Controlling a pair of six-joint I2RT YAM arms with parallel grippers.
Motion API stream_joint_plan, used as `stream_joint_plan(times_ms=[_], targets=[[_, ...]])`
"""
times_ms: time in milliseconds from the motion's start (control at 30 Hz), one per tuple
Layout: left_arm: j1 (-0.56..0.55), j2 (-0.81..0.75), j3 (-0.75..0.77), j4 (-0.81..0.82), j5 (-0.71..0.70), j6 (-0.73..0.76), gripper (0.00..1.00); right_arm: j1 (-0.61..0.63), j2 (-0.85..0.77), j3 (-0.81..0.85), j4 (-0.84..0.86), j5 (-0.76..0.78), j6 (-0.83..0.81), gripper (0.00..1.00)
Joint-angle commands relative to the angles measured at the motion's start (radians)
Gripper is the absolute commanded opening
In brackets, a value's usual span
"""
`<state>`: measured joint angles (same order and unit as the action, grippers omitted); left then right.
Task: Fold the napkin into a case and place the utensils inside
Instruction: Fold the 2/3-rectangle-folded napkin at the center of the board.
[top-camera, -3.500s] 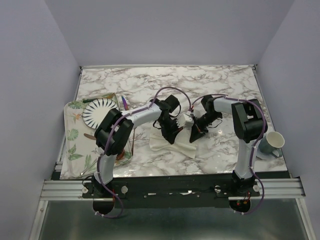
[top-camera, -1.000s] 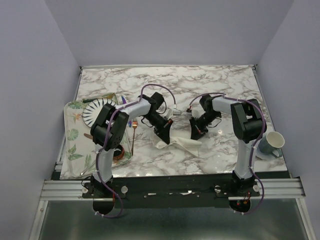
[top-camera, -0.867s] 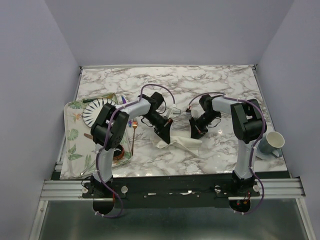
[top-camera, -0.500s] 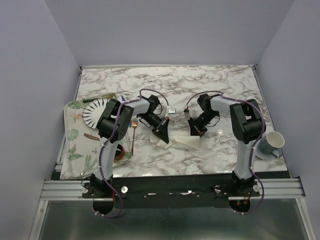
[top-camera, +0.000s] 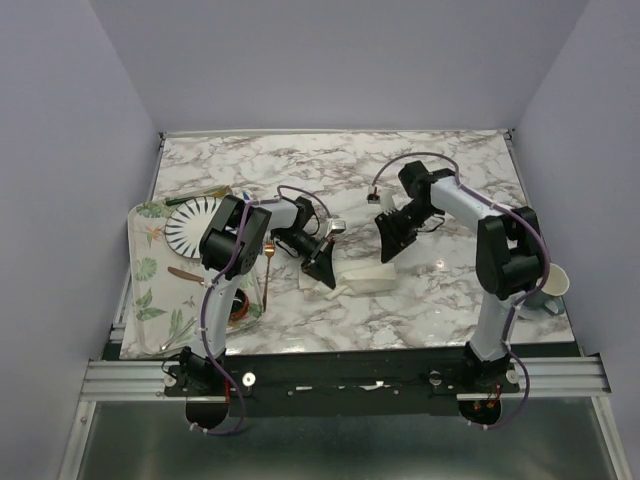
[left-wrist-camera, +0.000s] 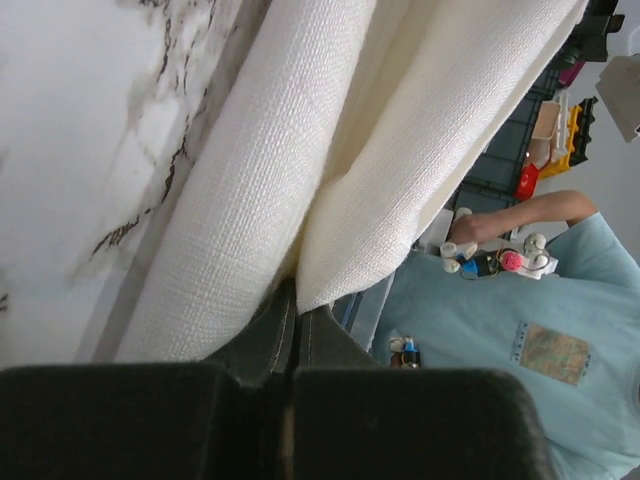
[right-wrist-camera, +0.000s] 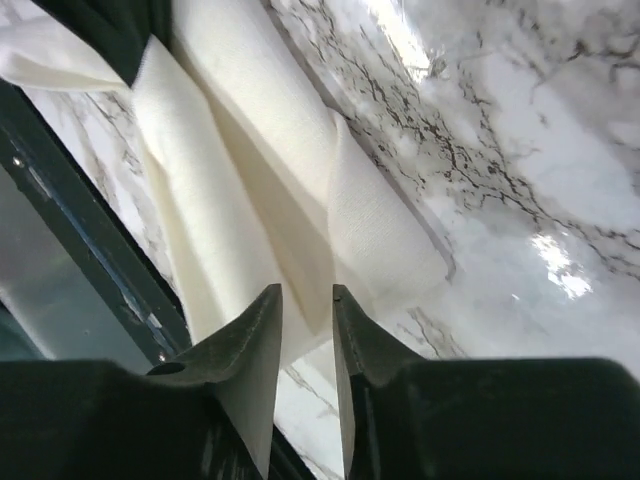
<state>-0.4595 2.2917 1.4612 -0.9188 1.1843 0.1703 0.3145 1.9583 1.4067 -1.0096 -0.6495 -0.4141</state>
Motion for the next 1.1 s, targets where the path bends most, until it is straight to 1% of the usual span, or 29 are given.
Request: stream_joint_plan(times_ms=[0, 133, 167, 233, 267, 367, 500, 633, 900, 1033, 1067], targets=[[0.007, 0.04, 0.019, -0.002, -0.031, 0.009, 0.0, -0.006, -0.101, 0.057, -0.049, 0.03, -0.123, 0.45], [0.007, 0.048, 0.03, -0.003, -0.029, 0.006, 0.0, -0.006, -0.136, 0.075, -0.043, 0.04, -0.201, 0.59], [0.007, 0.049, 0.031, -0.003, -0.028, 0.006, 0.0, -0.006, -0.151, 0.081, -0.037, 0.033, -0.216, 0.65], [0.008, 0.054, 0.037, -0.003, -0.026, 0.005, 0.0, -0.005, -0.17, 0.086, -0.032, 0.002, -0.281, 0.73], [0.007, 0.057, 0.037, -0.003, -0.025, 0.002, 0.0, -0.003, -0.186, 0.086, -0.029, -0.027, -0.299, 0.8], [0.008, 0.06, 0.039, -0.005, -0.022, 0.0, 0.0, 0.026, -0.205, 0.077, -0.017, -0.021, -0.37, 0.86], [0.012, 0.066, 0.037, -0.005, -0.018, -0.002, 0.0, 0.087, -0.228, 0.031, 0.015, 0.017, -0.455, 0.87], [0.015, 0.066, 0.037, -0.005, -0.02, -0.003, 0.0, 0.153, -0.237, -0.032, 0.034, 0.047, -0.503, 0.89], [0.016, 0.068, 0.039, -0.006, -0.018, -0.008, 0.0, 0.216, -0.199, -0.087, 0.071, 0.114, -0.528, 0.89], [0.016, 0.068, 0.047, -0.005, -0.018, -0.009, 0.0, 0.221, -0.161, -0.092, 0.101, 0.155, -0.512, 0.85], [0.016, 0.066, 0.048, -0.005, -0.017, -0.011, 0.0, 0.221, -0.154, -0.092, 0.104, 0.165, -0.509, 0.82]])
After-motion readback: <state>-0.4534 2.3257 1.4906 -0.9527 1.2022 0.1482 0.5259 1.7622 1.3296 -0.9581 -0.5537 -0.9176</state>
